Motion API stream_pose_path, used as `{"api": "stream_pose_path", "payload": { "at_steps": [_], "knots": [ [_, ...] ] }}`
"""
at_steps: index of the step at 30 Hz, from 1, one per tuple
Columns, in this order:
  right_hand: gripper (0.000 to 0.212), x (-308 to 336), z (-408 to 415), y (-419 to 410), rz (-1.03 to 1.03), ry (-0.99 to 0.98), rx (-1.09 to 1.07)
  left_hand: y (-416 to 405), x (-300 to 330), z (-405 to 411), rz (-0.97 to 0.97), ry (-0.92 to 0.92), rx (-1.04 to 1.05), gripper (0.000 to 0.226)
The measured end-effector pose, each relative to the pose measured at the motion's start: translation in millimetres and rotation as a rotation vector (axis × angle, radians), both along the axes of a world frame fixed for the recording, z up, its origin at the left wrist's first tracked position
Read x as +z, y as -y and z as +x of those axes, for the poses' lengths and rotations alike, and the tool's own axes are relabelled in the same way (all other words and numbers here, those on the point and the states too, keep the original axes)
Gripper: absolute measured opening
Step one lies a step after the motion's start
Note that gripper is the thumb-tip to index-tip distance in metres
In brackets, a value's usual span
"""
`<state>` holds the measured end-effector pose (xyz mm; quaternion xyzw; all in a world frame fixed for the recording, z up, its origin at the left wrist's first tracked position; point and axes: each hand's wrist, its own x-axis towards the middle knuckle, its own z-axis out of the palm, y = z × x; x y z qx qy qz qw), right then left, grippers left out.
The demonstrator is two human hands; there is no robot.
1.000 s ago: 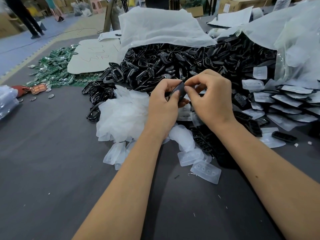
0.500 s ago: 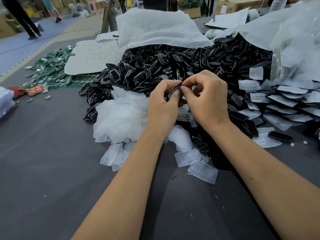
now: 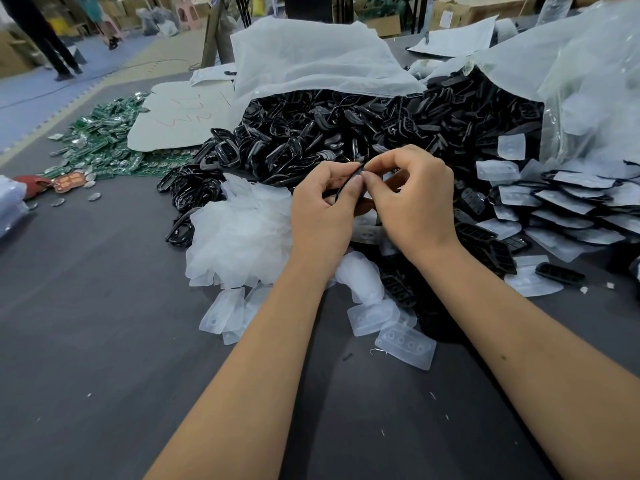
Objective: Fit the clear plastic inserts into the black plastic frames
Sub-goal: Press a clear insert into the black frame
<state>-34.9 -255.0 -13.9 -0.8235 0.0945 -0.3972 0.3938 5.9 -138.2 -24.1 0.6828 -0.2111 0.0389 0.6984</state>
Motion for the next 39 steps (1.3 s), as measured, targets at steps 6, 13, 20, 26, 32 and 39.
{"api": "stream_pose_path", "payload": {
  "at_steps": [6,13,20,26,32,39],
  "knots": [
    [0.004,0.2,-0.7,-0.2,0.018,-0.024,0.032,-0.9,-2.1,0.3,-0.073,-0.068,-0.032,0.013],
    [0.004,-0.1,0.1,-1.3,-0.011,-0.04,0.018,-1.5,-4.5,4.3,0.008,-0.047,-0.009,0.023],
    [0.005,0.1,0.0,-2.3,-0.004,-0.056,0.039,-1.5,-6.7,5.7,-0.077,-0.148,-0.034,0.021],
    [0.004,0.3,0.2,-1.2,0.114,-0.059,0.106,-1.4,-5.7,6.4,-0.177,-0.207,-0.077,0.022],
    [0.006,-4.1,2.2,5.0,0.392,-0.117,0.25,-2.4,-3.8,6.7,-0.219,-0.226,-0.123,0.025],
    [0.007,-2.9,2.5,9.6,0.611,-0.097,0.241,-2.1,-5.5,8.2,-0.245,-0.277,-0.068,0.014]
  ]
}}
